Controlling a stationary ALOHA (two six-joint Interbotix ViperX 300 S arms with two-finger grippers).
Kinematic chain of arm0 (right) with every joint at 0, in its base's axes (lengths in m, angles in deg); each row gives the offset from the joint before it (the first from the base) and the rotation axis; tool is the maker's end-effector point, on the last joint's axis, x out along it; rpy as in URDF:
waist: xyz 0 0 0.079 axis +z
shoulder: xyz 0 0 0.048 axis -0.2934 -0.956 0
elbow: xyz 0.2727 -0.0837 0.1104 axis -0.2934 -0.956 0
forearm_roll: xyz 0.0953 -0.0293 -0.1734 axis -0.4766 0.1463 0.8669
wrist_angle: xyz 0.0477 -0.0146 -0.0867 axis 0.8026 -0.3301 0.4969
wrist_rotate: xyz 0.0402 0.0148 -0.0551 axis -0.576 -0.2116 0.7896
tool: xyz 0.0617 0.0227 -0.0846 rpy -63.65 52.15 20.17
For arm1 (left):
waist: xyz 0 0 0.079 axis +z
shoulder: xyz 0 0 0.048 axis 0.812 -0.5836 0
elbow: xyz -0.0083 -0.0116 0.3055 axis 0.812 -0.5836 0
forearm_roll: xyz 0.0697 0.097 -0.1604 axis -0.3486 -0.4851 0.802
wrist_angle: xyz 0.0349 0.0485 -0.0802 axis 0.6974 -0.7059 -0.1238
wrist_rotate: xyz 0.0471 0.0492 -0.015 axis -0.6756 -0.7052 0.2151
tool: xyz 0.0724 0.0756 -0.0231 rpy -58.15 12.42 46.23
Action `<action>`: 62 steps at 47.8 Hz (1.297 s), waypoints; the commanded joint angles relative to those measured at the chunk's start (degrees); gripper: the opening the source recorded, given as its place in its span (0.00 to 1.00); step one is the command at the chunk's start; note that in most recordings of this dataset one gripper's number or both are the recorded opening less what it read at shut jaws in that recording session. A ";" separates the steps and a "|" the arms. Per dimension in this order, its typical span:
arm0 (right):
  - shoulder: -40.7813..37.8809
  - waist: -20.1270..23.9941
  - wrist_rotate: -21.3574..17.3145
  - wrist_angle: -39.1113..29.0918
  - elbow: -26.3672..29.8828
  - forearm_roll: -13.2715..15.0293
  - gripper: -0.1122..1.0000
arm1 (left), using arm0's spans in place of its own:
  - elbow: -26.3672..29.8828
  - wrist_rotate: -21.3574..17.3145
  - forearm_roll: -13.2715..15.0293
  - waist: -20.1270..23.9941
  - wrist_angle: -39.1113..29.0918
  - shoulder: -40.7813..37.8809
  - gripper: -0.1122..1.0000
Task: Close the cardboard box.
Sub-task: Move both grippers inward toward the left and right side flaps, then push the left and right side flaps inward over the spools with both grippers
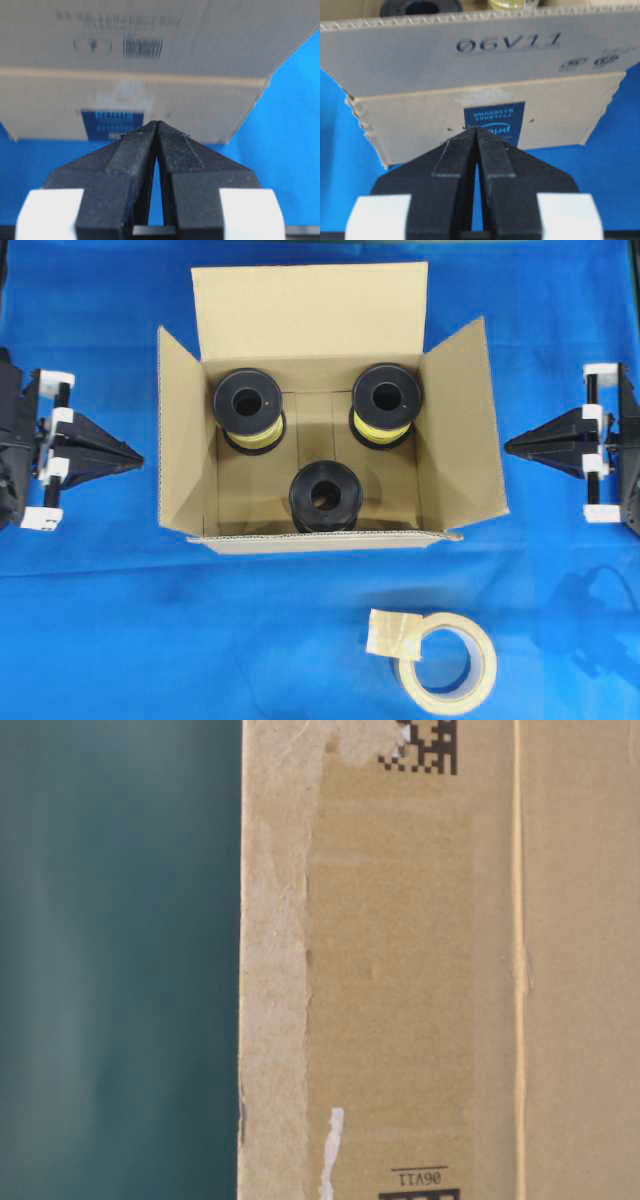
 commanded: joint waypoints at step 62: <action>-29.27 1.05 0.35 18.11 19.42 0.44 0.10 | 16.26 -3.60 0.09 1.76 19.95 -26.02 0.10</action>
